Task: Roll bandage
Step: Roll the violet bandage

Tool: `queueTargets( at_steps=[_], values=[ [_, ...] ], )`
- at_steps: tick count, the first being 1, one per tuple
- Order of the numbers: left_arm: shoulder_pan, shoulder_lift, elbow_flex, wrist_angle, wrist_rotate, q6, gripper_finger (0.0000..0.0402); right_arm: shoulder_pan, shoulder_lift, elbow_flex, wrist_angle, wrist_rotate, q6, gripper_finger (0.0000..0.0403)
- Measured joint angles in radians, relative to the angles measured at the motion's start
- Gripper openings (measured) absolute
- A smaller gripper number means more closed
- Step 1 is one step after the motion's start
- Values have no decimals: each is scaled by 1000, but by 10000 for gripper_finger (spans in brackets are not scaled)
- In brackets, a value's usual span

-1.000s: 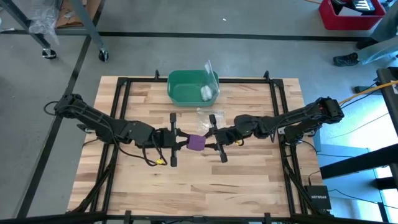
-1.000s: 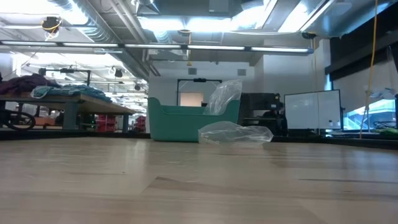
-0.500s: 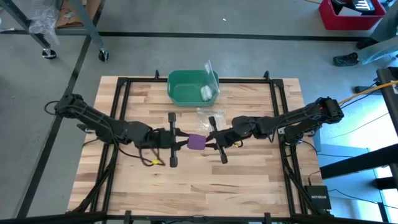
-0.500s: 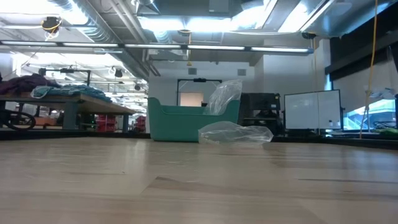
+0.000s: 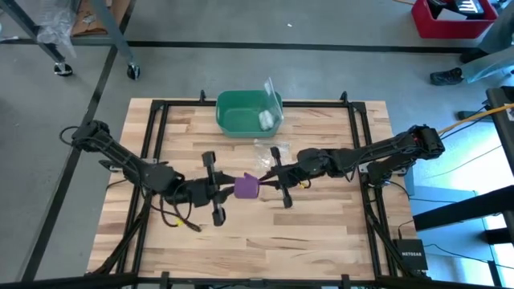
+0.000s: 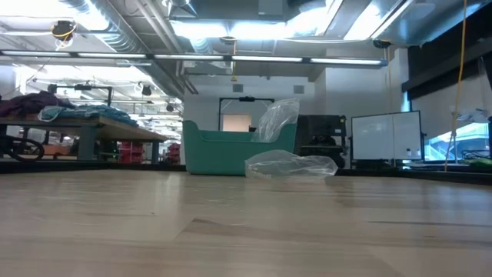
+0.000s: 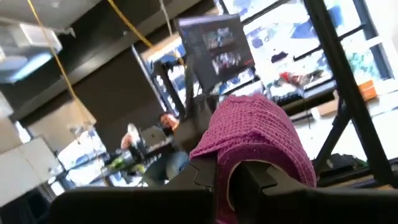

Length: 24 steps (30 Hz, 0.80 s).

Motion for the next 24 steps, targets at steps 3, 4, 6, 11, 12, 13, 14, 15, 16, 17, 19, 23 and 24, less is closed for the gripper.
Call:
queueTargets(
  at_steps=[3,4,6,11,12,13,14,15,16,17,19,23,24],
  values=[
    [-16,0,0,3,-24,30,15,-11,1,0,-10,9,43,4],
    [-18,0,0,3,-34,34,15,-13,1,-1,-13,12,63,4],
    [-18,0,0,-6,-45,39,15,-27,1,-1,-11,17,115,3],
    [-27,-1,1,-50,-45,53,15,-48,-5,-4,11,4,243,7],
    [-35,-2,1,-51,-46,56,15,-53,-12,-4,2,-1,258,8],
    [-43,-2,1,-50,-46,60,15,-59,-22,-4,-6,-2,270,8],
    [-52,-4,1,-51,-47,75,15,-73,-38,-2,-23,-3,286,7],
    [-63,-5,3,-39,-26,79,15,-87,-52,-2,-64,15,304,7],
    [-74,-7,9,-34,-14,87,15,-106,-60,-9,-101,25,320,7],
    [-85,-11,10,-33,-10,96,15,-126,-61,-9,-118,32,338,7],
    [-97,-11,9,-46,-7,109,15,-152,-64,-10,-133,33,358,7],
    [-85,-10,9,-76,-35,116,15,-157,-66,-5,-112,-39,377,8],
    [-82,-6,7,-90,-46,114,15,-157,-60,-6,-117,-41,371,9]
  ],
)
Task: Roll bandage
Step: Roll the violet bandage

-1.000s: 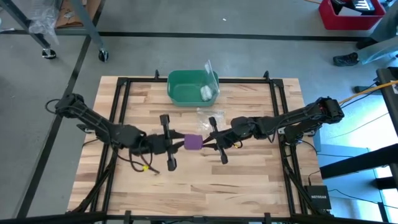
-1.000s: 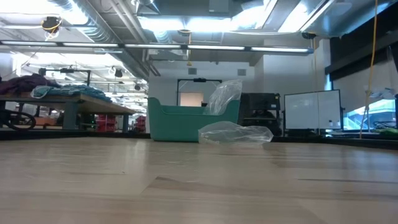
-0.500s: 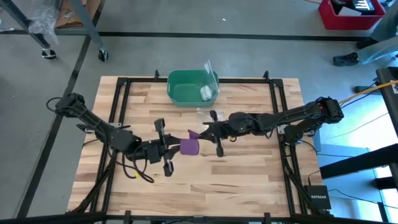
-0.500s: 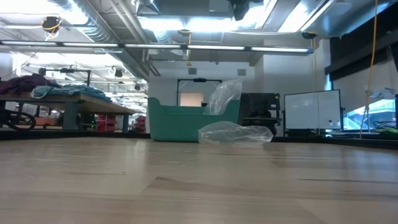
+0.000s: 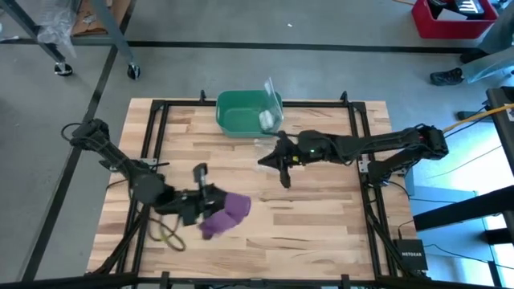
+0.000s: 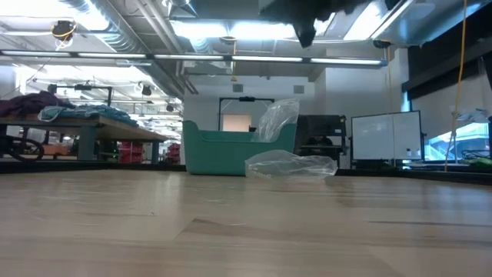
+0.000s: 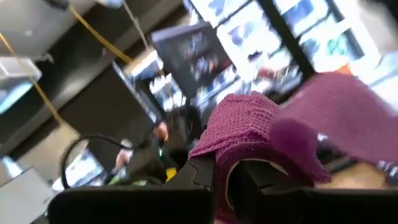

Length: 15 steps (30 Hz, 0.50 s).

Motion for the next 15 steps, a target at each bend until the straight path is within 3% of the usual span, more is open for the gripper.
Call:
queueTargets(
  at_steps=[11,15],
  values=[
    [35,1,-3,-55,-48,-43,15,0,-25,1,-17,-102,-64,11],
    [36,-1,-2,-43,-44,-52,15,37,-31,1,0,-137,-126,41]
  ],
)
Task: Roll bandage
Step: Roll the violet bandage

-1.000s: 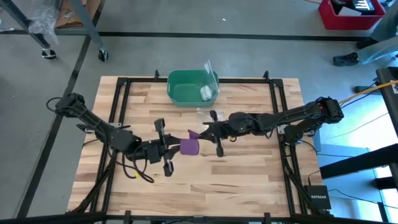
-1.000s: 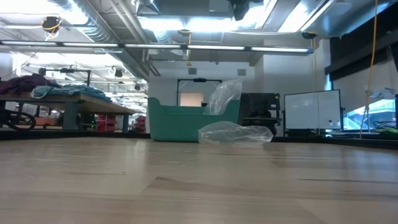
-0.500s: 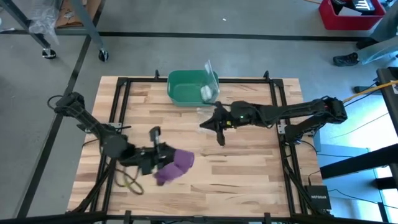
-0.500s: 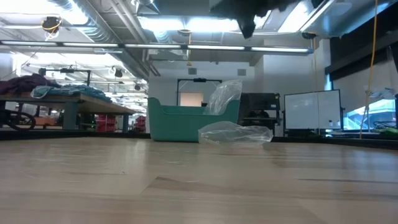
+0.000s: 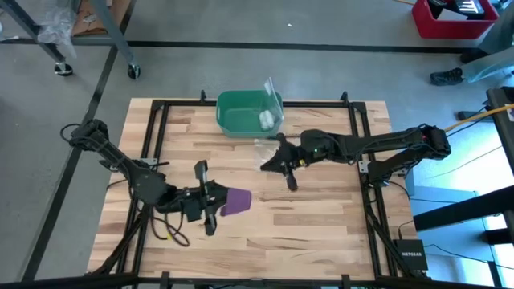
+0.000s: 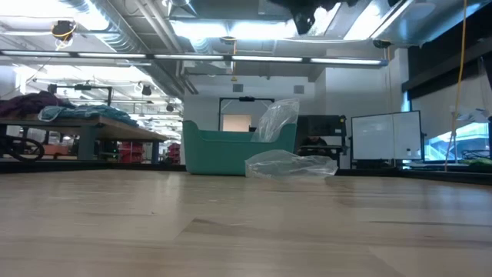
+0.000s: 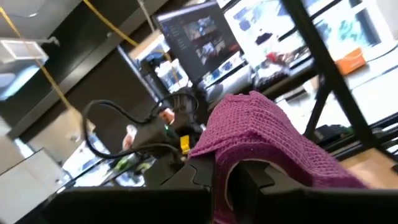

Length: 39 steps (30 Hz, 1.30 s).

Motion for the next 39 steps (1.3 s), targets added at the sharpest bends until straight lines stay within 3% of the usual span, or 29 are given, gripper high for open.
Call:
queueTargets(
  at_steps=[6,12,18,22,31,39],
  values=[
    [21,1,0,-30,9,-39,15,110,-4,0,114,-17,-131,125],
    [93,7,0,-62,184,-172,15,169,20,0,213,-10,-405,167],
    [146,34,0,-46,246,-251,15,196,80,0,282,31,-751,169],
    [166,43,0,-44,253,-279,15,213,132,0,348,31,-885,169],
    [164,42,0,-33,251,-298,15,258,185,0,404,64,-1027,169],
    [165,42,0,-34,250,-299,15,268,184,1,448,81,-1035,169]
  ],
)
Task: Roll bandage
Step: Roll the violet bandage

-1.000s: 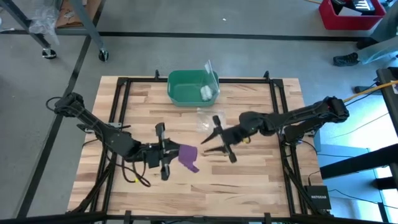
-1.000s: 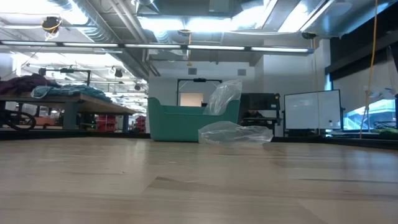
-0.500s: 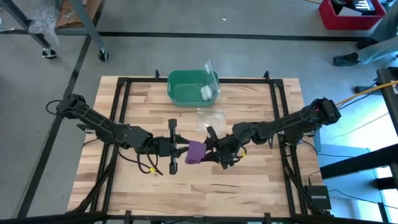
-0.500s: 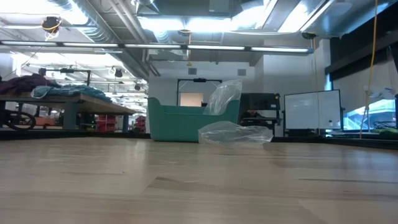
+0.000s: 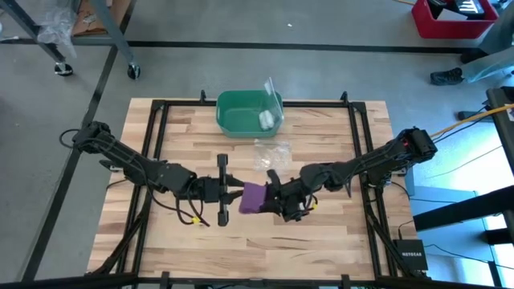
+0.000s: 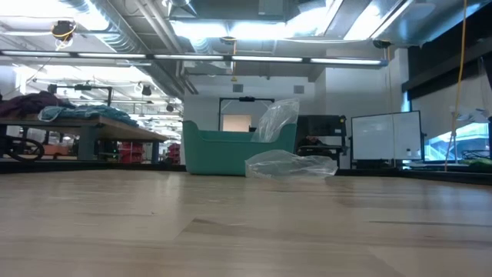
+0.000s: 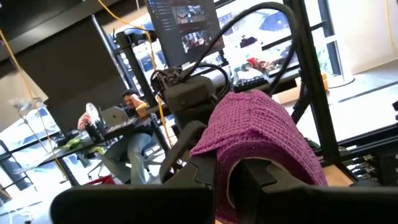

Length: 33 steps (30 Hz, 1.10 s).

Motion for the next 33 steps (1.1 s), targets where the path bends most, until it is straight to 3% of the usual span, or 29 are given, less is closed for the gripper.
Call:
queueTargets(
  at_steps=[12,15,19,23,28,33],
  values=[
    [6,0,0,-1,0,-2,15,13,10,0,34,3,0,165],
    [6,0,0,-1,0,-2,15,12,26,0,46,3,1,141],
    [6,0,0,-3,0,-3,15,18,49,0,49,-9,0,80],
    [0,0,-1,-2,-9,-5,15,28,49,0,8,85,21,12],
    [-54,-22,-1,23,-112,51,15,86,39,0,-82,266,108,14],
    [-86,-27,-1,43,-182,97,15,142,38,0,-167,342,144,8]
  ],
)
